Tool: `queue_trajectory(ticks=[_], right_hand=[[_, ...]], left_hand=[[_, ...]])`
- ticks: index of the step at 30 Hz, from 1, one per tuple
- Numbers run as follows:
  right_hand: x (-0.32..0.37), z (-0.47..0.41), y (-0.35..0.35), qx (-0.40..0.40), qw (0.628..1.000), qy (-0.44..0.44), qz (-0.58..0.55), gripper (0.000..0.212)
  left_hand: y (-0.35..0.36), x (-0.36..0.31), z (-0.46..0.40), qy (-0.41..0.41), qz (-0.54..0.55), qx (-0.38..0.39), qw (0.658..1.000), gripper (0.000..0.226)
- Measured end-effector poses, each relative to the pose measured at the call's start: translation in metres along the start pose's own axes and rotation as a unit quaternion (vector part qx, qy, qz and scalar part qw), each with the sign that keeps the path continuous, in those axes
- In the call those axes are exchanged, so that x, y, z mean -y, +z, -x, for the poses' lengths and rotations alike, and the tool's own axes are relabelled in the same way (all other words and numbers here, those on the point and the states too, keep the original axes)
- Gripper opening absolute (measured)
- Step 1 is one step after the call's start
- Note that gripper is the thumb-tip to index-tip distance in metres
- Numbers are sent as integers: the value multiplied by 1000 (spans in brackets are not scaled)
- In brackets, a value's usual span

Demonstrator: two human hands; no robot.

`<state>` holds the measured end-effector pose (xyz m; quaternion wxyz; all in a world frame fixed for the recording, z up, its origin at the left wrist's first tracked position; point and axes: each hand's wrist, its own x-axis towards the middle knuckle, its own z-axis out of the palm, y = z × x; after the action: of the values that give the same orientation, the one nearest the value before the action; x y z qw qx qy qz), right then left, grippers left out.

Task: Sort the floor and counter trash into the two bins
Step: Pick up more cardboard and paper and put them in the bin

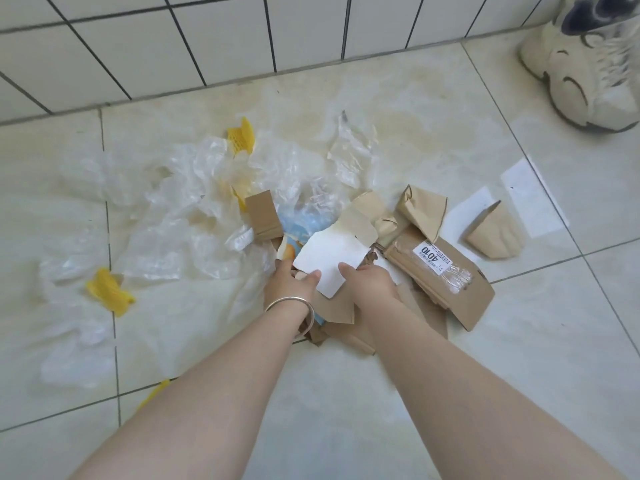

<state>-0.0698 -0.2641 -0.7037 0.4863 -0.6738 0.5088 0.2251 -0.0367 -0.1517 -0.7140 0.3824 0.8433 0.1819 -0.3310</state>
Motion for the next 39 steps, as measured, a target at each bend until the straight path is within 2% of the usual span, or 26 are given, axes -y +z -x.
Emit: queue_trajectory(ticks=[3,7,10,12,16,19,21,24,26,29,32,35,39], right_hand=[[-2,-6,1,-13,998,13,-61,35],[-10,-9,0,-44,995,1,-86,12],[-16,-8,-5,-52,994,-20,-94,20],[-18,-3,-7,-24,997,-44,-66,17],[-24,10,-7,33,994,-98,-23,16],[-27,20,-6,15,987,-156,-34,8],[-27,26,-3,-2,982,-174,-66,14],[-26,30,-4,12,981,-164,-105,24],[-29,31,-12,1,983,-167,-81,19],[-44,23,-28,-111,983,-146,-2,25],[-68,11,-44,-213,964,-88,130,41],[-84,3,-51,-184,969,-11,165,60],[-91,0,-47,-160,967,-13,198,64]], left_hand=[[3,2,-4,5,28,12,1000,32],[5,5,-1,-24,169,46,984,32],[6,6,1,-39,241,59,968,26],[5,5,3,-30,261,63,963,23],[4,5,10,3,221,56,974,17],[3,7,15,2,185,40,982,16],[1,9,18,-2,179,35,983,18],[-4,9,21,8,173,32,984,21],[-5,6,24,12,187,41,982,22],[0,4,26,1,170,41,985,19],[4,7,23,-7,138,23,990,23],[3,12,20,-17,109,17,994,29],[-2,23,14,-37,85,8,996,33]])
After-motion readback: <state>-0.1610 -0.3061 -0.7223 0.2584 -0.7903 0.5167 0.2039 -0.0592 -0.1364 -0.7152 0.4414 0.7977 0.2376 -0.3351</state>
